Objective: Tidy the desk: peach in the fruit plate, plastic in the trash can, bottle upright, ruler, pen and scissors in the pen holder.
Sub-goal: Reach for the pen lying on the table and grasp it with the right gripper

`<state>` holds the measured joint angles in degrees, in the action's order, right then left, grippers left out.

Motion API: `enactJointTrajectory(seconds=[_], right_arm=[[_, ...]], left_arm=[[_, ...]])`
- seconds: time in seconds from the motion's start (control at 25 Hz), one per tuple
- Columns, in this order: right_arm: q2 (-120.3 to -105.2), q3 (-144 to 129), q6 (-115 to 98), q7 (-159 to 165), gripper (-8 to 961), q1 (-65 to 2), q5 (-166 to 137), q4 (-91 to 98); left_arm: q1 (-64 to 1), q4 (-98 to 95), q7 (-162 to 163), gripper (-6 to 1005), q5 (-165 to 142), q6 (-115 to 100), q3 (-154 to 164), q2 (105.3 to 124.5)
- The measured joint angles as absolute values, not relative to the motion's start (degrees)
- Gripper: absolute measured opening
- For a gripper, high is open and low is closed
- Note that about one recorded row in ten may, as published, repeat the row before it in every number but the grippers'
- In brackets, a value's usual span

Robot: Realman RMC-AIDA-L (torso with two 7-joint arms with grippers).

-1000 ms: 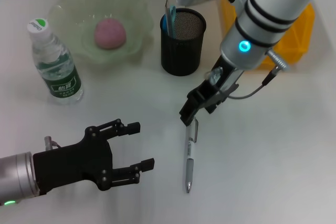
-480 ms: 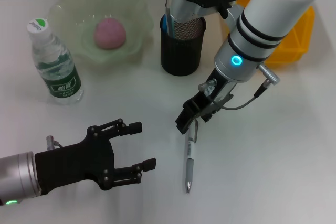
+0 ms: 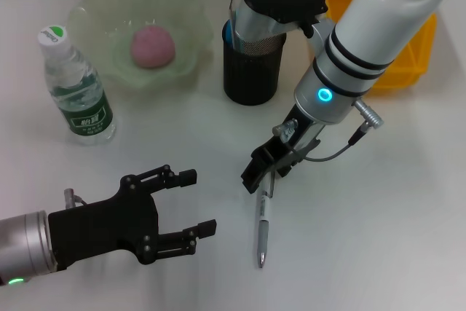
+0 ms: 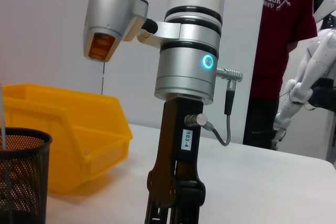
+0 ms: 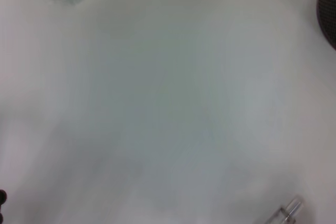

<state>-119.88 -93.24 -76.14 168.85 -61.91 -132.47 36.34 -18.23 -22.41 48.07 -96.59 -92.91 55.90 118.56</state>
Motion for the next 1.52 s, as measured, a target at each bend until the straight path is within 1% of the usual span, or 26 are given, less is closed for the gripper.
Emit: enactJointTrajectory(seconds=[0.52,0.72,1.52], right_arm=[[-119.88,-93.8,-75.4,168.9,560,-61.9,-132.5,35.7],[-119.88,-93.8,-75.1,168.8,474,-61.9,-132.5,35.6],[-119.88,-93.9,-73.5,168.7,474,-62.4,-132.4,34.1]], left_arm=[[-18.3,-22.3,48.1,802,-96.6,-92.8,55.9,118.56],[-18.3,-22.3,48.1,802,-96.6,-92.8,55.9,118.56],[-18.3,-22.3,47.7,802,-96.6,-92.3,56.5,118.65]])
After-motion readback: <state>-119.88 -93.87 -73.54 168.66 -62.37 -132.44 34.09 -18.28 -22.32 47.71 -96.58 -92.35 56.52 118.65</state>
